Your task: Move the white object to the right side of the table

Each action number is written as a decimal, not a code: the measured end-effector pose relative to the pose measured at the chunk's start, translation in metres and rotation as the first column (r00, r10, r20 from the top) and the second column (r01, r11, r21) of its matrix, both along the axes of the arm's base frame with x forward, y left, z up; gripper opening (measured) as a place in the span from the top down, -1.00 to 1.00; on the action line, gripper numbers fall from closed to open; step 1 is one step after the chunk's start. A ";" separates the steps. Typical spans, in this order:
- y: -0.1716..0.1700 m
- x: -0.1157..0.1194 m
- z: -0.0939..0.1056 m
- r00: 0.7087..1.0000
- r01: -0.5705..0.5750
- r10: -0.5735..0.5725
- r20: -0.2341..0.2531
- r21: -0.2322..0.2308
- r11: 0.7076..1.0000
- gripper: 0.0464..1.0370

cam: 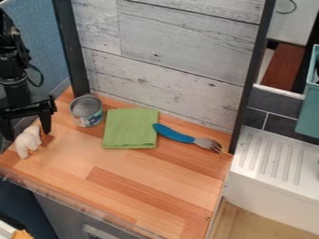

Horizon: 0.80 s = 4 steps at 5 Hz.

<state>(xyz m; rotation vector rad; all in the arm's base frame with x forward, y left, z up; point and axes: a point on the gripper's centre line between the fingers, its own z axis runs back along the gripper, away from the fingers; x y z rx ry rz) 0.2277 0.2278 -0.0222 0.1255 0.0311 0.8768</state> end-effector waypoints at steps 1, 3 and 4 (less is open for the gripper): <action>0.009 0.000 -0.006 0.995 -0.094 0.095 -0.014 0.036 0.995 -0.93; 0.033 0.001 -0.018 0.972 -0.232 0.234 -0.001 0.118 0.966 -0.93; 0.040 -0.001 -0.023 0.973 -0.224 0.229 -0.015 0.150 0.963 -0.93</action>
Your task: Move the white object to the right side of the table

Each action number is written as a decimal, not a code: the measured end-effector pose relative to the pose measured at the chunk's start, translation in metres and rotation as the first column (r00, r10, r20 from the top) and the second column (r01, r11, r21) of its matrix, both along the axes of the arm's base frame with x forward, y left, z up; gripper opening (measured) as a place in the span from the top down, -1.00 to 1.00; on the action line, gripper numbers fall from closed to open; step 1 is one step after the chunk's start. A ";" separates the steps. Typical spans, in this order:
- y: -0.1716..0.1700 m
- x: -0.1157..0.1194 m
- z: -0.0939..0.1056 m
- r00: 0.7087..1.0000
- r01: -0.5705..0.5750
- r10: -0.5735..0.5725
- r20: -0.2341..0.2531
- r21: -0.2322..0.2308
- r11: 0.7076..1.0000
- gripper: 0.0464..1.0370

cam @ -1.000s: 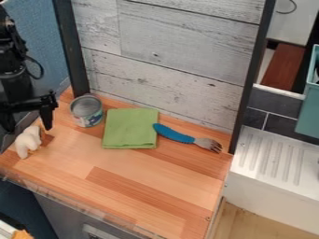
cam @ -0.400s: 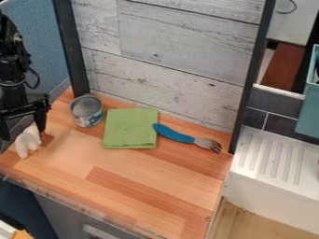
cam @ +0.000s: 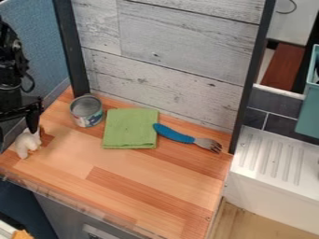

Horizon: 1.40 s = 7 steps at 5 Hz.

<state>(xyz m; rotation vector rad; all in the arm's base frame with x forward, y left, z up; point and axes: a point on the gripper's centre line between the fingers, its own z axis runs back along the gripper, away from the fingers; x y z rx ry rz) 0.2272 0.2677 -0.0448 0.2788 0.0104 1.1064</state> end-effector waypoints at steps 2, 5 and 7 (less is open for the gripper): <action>-0.007 0.009 -0.026 0.996 0.085 -0.086 -0.005 -0.116 0.990 -0.93; -0.011 0.014 -0.036 0.986 0.169 -0.165 0.038 -0.173 0.970 -0.05; -0.026 0.011 -0.034 0.980 0.196 -0.199 -0.003 -0.161 0.967 0.04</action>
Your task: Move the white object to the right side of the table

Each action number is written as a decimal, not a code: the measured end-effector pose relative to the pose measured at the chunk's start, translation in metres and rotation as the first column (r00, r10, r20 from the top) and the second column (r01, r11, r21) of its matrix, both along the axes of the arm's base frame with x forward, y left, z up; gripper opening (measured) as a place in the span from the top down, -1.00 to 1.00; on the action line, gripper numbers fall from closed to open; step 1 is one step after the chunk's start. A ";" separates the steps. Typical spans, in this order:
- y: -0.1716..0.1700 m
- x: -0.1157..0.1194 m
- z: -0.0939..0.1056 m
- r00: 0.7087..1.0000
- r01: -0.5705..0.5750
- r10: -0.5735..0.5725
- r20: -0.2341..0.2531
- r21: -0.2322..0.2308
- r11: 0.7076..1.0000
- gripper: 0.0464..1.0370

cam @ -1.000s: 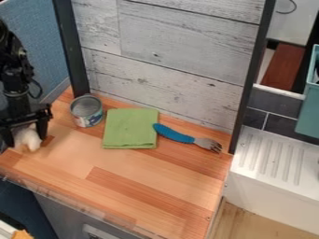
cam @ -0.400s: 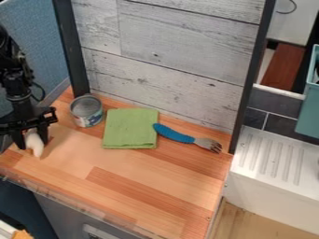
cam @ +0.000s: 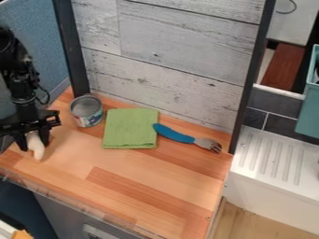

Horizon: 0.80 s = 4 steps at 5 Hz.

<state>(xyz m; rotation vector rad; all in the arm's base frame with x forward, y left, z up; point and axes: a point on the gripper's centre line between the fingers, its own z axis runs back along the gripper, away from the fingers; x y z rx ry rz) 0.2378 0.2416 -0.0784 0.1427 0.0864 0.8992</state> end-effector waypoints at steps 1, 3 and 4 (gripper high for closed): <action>-0.021 0.003 0.017 0.999 0.050 -0.050 -0.005 0.027 0.998 0.04; -0.094 0.021 0.066 0.984 0.143 -0.147 0.096 0.044 0.989 0.04; -0.141 0.025 0.063 0.960 0.260 -0.259 0.106 0.008 0.966 0.04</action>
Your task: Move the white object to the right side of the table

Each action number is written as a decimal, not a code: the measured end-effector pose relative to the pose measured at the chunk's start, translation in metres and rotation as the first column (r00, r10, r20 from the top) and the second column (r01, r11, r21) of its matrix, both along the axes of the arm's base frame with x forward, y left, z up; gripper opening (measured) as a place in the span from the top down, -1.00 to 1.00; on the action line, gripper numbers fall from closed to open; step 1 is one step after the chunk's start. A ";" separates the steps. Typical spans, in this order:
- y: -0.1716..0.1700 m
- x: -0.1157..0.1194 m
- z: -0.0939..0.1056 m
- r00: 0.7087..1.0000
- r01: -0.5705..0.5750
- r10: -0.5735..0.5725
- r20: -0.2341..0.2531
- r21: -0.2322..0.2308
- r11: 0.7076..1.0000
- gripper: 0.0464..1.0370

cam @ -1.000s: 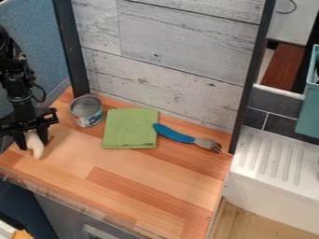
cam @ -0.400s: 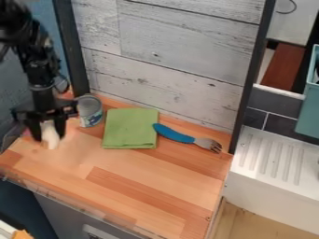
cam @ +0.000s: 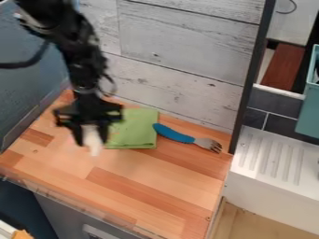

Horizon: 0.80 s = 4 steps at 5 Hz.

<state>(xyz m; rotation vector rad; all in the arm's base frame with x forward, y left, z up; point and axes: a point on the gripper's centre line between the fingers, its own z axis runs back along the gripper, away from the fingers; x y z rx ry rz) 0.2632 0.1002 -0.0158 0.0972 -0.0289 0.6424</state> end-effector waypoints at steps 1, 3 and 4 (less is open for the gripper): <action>-0.049 0.009 -0.004 0.992 0.125 -0.125 0.011 -0.025 0.992 0.04; -0.092 0.026 -0.046 0.927 0.372 -0.372 -0.032 -0.018 0.928 0.04; -0.095 0.030 -0.065 0.911 0.412 -0.413 -0.023 -0.030 0.911 0.04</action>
